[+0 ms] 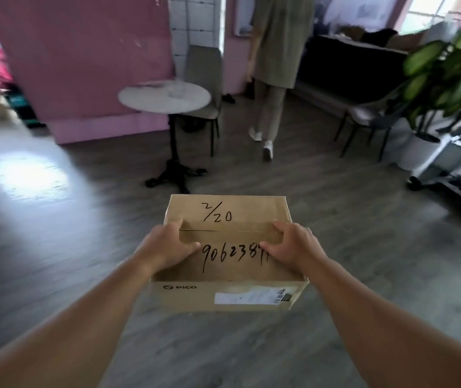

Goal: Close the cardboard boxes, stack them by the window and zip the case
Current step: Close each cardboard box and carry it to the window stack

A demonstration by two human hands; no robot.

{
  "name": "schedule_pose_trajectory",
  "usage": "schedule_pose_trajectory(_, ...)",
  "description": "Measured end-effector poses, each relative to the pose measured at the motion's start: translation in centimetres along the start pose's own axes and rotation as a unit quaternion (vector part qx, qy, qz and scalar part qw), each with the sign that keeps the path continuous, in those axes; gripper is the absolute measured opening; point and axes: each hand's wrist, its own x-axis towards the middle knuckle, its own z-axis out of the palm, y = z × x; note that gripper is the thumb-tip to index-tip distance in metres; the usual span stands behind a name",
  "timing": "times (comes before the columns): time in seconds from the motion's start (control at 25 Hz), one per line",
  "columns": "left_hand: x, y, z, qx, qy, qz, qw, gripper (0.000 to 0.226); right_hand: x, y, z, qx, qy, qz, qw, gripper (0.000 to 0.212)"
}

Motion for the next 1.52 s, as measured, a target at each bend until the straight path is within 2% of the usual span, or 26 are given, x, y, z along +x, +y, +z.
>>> schedule_pose_trajectory(0.12,-2.0,-7.7,-7.5,0.003,0.038,-0.032,0.999,0.049,1.3,-10.7,3.2,0.009,-0.022,-0.048,0.999,0.082)
schedule_pose_trajectory(0.28,-3.4,-16.2,-15.4,0.025,0.073,-0.076,0.994,0.05,3.7,-22.2,7.4,0.027,-0.045,-0.119,0.991,0.076)
schedule_pose_trajectory(0.44,-2.6,-24.3,-21.9,0.017,0.106,-0.133,0.985,0.044,8.6,-33.1,11.5,0.02,-0.087,-0.179,0.98,0.086)
schedule_pose_trajectory(0.56,-0.4,-29.5,-26.4,-0.008,0.119,-0.156,0.981,0.049,13.6,-40.2,14.4,0.016,-0.1,-0.222,0.97,0.085)
schedule_pose_trajectory(0.72,5.2,-35.8,-33.1,-0.019,0.155,-0.184,0.97,0.051,22.2,-50.3,18.2,0.02,-0.122,-0.271,0.955,0.084)
schedule_pose_trajectory(0.92,12.3,-43.5,-41.2,0.005,0.183,-0.22,0.958,0.071,31.7,-62.3,21.5,0.009,-0.149,-0.312,0.938,0.081)
schedule_pose_trajectory(1.08,19.3,-52.1,-47.2,0.0,0.186,-0.236,0.954,0.065,39.4,-71.9,25.8,0.002,-0.16,-0.33,0.93,0.076)
schedule_pose_trajectory(1.24,27.4,-60.5,-53.7,-0.01,0.188,-0.217,0.958,0.052,47.3,-81.4,29.6,0.001,-0.157,-0.324,0.933,0.065)
schedule_pose_trajectory(1.52,44.5,-72.1,-66.7,-0.008,0.148,-0.193,0.97,0.051,63.2,-96.5,33.9,0.015,-0.153,-0.28,0.948,0.07)
